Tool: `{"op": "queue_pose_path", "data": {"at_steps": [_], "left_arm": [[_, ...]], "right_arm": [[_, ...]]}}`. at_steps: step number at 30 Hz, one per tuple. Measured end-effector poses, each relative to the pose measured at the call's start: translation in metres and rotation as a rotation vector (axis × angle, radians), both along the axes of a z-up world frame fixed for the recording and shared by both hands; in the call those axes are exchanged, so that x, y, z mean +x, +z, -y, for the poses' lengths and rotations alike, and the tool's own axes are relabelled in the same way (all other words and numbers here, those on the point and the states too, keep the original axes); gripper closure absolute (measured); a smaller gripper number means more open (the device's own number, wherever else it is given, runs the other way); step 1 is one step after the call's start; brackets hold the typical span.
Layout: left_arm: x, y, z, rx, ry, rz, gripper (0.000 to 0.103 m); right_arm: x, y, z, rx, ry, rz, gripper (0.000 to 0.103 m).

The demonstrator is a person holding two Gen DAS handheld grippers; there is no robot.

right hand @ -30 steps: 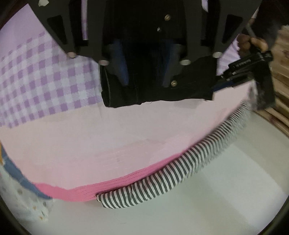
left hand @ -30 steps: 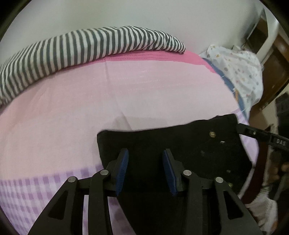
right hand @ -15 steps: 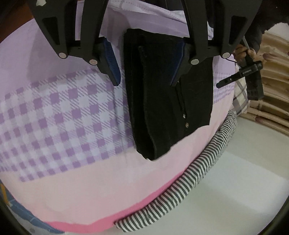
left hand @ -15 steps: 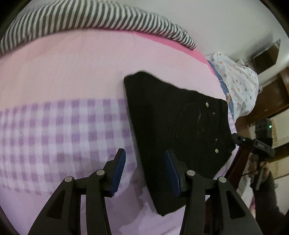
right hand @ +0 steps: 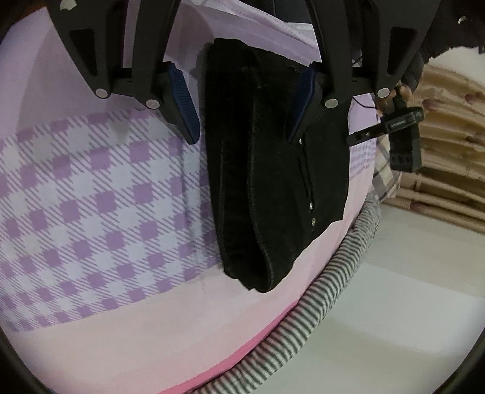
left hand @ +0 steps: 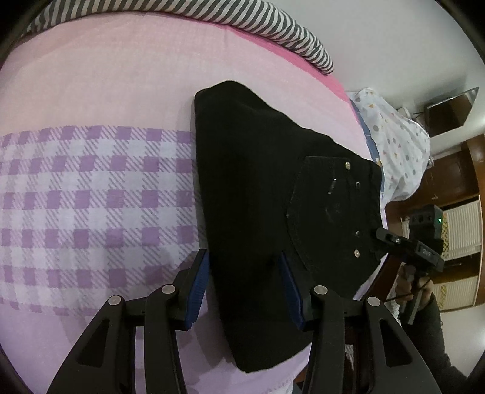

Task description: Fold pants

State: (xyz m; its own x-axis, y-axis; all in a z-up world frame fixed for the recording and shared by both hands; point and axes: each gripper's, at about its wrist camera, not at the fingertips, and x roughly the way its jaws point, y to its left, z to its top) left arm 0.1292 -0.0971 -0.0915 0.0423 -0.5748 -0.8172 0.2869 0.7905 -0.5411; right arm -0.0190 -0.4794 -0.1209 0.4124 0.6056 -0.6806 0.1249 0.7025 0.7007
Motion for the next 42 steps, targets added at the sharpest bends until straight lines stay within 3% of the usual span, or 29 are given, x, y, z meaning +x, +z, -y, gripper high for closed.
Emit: {"op": "queue_pose_path", "data": {"at_steps": [11,17,21,28,34,42], "left_arm": [[0.01,-0.005,0.01,-0.06,0.009,0.015,0.047],[0.007,-0.001,0.026,-0.008,0.0,0.08,0.048],[0.003,0.001,0.03,0.073,-0.002,0.132,0.071],[-0.006,0.02,0.034,0.12,-0.01,0.2,0.091],[-0.012,0.035,0.034,0.121,-0.033,0.236,0.093],[-0.019,0.064,-0.004,0.119,-0.019,0.293,0.094]], "right_arm": [[0.024,-0.009,-0.007,0.088,0.082,0.043,0.048],[0.029,-0.015,-0.013,0.105,0.039,0.049,0.067],[0.021,-0.005,-0.023,0.057,-0.005,0.07,0.074],[0.015,0.018,-0.042,-0.029,-0.088,0.065,0.077],[0.015,0.039,-0.055,-0.048,-0.12,0.066,0.079],[0.02,0.068,-0.091,-0.05,-0.087,0.093,0.079]]}}
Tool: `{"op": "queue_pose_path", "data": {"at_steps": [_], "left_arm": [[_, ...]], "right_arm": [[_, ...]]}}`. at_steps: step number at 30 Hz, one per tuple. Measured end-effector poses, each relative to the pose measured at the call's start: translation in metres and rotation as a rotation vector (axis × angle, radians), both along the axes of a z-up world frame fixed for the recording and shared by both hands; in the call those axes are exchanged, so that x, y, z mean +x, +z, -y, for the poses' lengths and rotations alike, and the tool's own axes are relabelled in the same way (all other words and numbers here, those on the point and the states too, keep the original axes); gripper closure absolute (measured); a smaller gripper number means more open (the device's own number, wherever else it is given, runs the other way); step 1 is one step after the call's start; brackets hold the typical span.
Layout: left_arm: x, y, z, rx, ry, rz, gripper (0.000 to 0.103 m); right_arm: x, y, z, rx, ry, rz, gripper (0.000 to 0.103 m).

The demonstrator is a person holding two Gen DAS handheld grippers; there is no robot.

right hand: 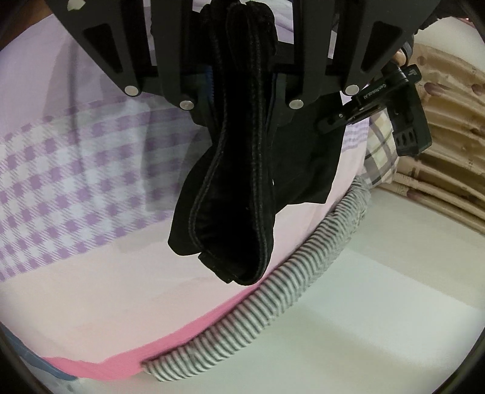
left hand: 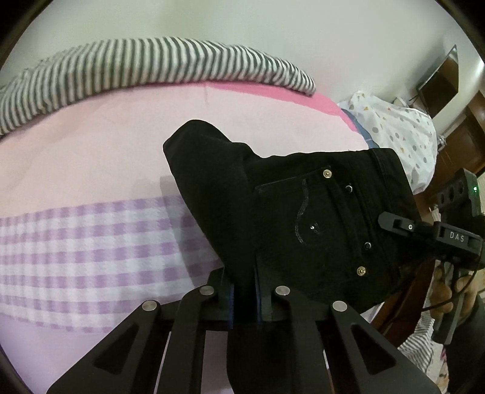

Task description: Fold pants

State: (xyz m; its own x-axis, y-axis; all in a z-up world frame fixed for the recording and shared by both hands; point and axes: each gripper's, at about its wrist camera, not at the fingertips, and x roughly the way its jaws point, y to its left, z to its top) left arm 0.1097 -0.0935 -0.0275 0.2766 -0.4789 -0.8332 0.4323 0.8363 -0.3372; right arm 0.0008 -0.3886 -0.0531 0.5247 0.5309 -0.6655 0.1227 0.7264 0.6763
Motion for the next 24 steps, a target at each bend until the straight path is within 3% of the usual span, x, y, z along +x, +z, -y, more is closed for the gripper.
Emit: {"op": "queue_pose_path", "data": {"at_steps": [12,24], "left_arm": [[0.017,0.031,-0.11,0.044,0.13,0.082,0.094],[0.052,0.005,-0.221,0.083,0.27,0.098,0.094]], "right_arm": [[0.056,0.016,-0.11,0.044,0.118,0.045,0.079],[0.138,0.004,-0.214,0.094,0.221,0.026,0.079]]}}
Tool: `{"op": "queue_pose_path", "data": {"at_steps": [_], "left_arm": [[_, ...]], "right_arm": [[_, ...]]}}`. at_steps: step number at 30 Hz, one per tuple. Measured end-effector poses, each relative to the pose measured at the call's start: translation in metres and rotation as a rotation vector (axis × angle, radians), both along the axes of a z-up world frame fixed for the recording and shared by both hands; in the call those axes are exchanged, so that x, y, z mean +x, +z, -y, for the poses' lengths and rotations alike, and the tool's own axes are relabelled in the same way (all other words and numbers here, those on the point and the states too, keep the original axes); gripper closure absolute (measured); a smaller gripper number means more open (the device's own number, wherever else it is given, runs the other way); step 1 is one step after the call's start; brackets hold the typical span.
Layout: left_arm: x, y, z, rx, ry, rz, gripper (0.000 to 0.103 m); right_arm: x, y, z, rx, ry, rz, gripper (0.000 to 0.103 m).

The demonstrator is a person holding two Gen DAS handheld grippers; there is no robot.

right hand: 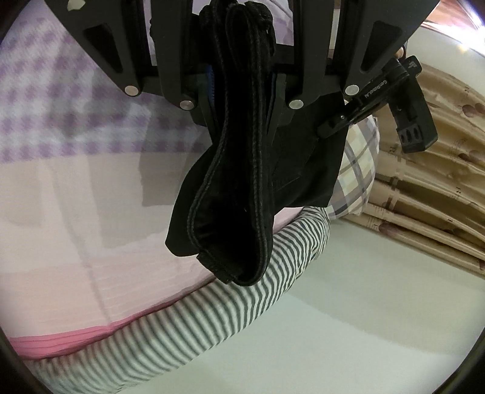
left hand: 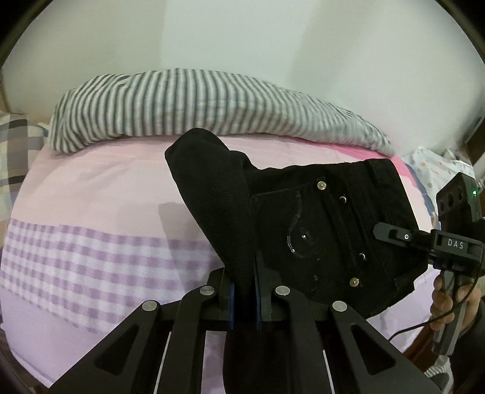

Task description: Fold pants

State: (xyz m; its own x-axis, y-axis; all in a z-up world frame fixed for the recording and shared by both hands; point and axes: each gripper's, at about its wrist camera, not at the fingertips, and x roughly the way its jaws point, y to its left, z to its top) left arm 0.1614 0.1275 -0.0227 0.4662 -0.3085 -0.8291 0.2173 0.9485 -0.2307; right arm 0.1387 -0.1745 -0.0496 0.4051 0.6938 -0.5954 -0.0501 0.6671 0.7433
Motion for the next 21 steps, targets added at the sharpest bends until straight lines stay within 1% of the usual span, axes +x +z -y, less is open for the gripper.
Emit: {"op": "queue_pose_path", "data": {"at_steps": [2,4,11,13,15,17,18,19,21], "left_arm": [[0.009,-0.006,-0.011,-0.006,0.01,0.013,0.094],[0.02,-0.011,-0.026,-0.008,0.027,0.008,0.094],[0.055,-0.022,-0.057,0.022,0.049,0.002,0.094],[0.064,-0.033,-0.064,0.029,0.054,-0.012,0.094],[0.069,-0.043,-0.067,0.037,0.058,-0.025,0.094],[0.072,-0.058,-0.07,0.063,0.061,-0.043,0.093],[0.073,-0.064,-0.071,0.066,0.062,-0.05,0.092],[0.073,-0.071,-0.073,0.067,0.063,-0.059,0.088],[0.074,-0.078,-0.076,0.062,0.074,-0.072,0.083]], "right_arm": [[0.014,-0.005,-0.015,-0.001,0.015,-0.013,0.079],[0.022,-0.007,-0.024,-0.003,0.027,-0.02,0.079],[0.052,-0.021,-0.064,-0.003,0.047,-0.037,0.079],[0.056,-0.026,-0.071,-0.009,0.044,-0.044,0.079],[0.059,-0.033,-0.076,-0.037,0.04,-0.044,0.079],[0.06,-0.037,-0.077,-0.044,0.028,-0.051,0.079],[0.061,-0.04,-0.075,-0.041,0.021,-0.059,0.079],[0.061,-0.044,-0.073,-0.056,0.019,-0.063,0.078],[0.06,-0.05,-0.07,-0.105,0.016,-0.067,0.074]]}}
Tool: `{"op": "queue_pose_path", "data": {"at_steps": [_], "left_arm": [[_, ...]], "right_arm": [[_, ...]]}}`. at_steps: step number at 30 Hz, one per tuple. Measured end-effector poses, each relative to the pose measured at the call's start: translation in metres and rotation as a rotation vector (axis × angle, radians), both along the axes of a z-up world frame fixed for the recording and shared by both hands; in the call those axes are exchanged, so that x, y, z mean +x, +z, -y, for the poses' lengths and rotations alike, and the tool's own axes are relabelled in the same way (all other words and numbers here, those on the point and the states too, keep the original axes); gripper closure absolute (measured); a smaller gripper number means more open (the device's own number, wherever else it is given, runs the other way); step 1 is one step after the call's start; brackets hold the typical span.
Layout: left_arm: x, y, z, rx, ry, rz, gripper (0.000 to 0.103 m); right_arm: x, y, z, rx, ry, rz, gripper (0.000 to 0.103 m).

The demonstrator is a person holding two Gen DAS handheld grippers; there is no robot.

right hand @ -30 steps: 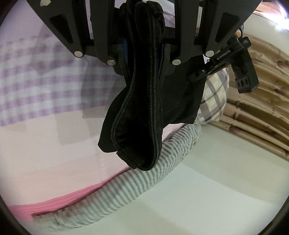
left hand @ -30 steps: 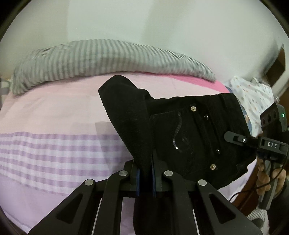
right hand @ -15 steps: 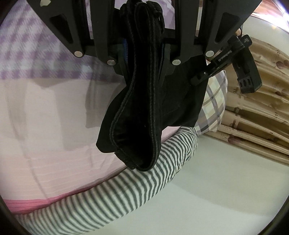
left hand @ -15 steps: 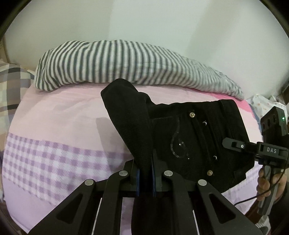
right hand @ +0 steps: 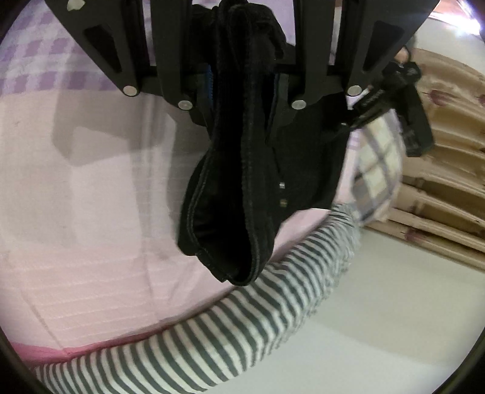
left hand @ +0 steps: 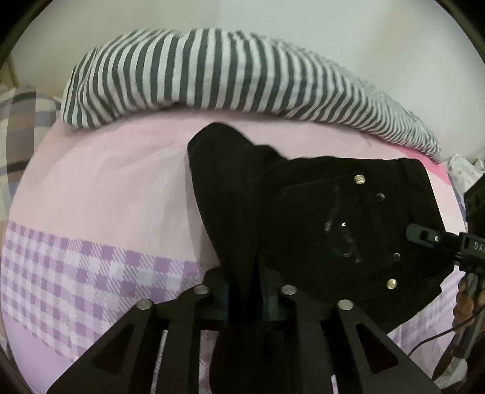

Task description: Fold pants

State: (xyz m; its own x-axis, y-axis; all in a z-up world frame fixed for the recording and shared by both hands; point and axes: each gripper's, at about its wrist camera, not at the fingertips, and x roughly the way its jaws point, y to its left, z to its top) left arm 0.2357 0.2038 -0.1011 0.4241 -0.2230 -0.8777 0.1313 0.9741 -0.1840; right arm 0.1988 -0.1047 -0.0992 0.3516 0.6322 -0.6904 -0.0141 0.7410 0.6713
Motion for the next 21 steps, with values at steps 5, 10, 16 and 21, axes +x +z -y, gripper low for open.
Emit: {"op": "queue_pose_path", "data": {"at_steps": [5,10,16,21], "left_arm": [[-0.002,-0.005,0.005,0.047,0.009,0.027,0.073],[-0.009,-0.006,0.011,0.112,0.018,0.053,0.068],[-0.032,0.0,0.014,0.184,0.03,0.081,0.067],[-0.053,0.003,0.014,0.221,0.045,0.097,0.067]], "right_arm": [[-0.002,-0.009,0.002,-0.031,-0.031,-0.015,0.063],[-0.01,-0.002,-0.002,-0.108,-0.033,0.021,0.061],[-0.03,0.012,-0.006,-0.187,-0.017,0.076,0.061],[-0.052,0.017,-0.005,-0.219,-0.008,0.109,0.059]]}}
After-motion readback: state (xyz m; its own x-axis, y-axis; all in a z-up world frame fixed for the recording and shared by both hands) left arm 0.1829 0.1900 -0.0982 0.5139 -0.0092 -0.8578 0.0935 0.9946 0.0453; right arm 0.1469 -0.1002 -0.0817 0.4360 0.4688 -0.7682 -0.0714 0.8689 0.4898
